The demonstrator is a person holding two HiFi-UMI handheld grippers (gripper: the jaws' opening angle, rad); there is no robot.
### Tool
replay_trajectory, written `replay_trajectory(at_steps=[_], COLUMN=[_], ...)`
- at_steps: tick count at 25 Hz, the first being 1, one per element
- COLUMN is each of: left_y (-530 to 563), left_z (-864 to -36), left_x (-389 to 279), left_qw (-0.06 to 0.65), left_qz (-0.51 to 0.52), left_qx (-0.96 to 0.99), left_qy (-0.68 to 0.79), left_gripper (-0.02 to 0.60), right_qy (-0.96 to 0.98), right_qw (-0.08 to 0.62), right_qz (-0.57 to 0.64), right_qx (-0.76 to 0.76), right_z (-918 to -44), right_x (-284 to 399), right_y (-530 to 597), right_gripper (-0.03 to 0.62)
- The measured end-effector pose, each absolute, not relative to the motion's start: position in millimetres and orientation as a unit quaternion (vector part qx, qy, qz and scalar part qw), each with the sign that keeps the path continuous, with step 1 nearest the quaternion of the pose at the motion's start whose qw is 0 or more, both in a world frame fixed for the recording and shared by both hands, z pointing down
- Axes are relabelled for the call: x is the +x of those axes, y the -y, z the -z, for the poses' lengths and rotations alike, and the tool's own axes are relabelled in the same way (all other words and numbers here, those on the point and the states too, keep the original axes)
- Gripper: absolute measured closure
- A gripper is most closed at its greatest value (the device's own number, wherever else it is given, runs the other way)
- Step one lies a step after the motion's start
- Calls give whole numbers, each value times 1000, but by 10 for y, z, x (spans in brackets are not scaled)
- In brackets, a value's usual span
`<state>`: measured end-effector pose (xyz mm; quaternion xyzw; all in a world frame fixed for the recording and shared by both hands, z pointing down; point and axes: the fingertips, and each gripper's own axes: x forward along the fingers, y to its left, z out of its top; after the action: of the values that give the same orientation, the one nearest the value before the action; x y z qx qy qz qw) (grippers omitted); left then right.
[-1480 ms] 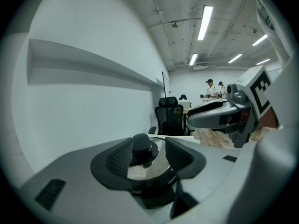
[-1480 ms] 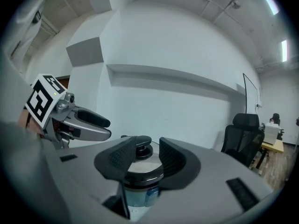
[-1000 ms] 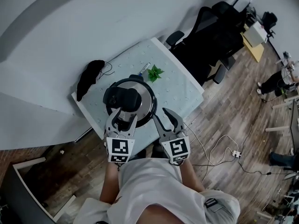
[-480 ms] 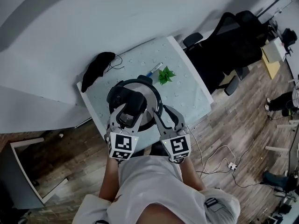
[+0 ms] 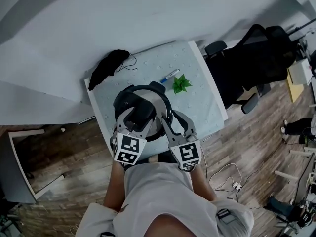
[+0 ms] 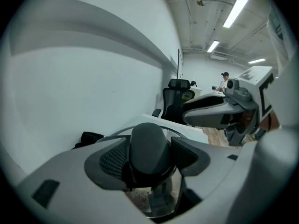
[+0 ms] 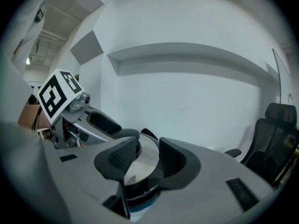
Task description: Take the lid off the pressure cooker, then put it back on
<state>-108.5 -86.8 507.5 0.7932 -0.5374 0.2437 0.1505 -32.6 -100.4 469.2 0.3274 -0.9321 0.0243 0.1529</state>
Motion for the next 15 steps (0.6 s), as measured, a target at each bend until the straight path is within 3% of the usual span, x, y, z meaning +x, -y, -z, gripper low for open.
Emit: replay_trajectory(at_steps=[15], left_y=[1002], left_z=[-5298], left_x=[-1031], left_qw=[213], left_qz=[-283], left_qx=[777], left_qy=[520], left_gripper=[291], right_qy=[942], right_qw=[163], right_qz=[-28], right_qx=[292], right_z=[-4777], right_x=[-412], right_y=[1244], right_gripper=[439])
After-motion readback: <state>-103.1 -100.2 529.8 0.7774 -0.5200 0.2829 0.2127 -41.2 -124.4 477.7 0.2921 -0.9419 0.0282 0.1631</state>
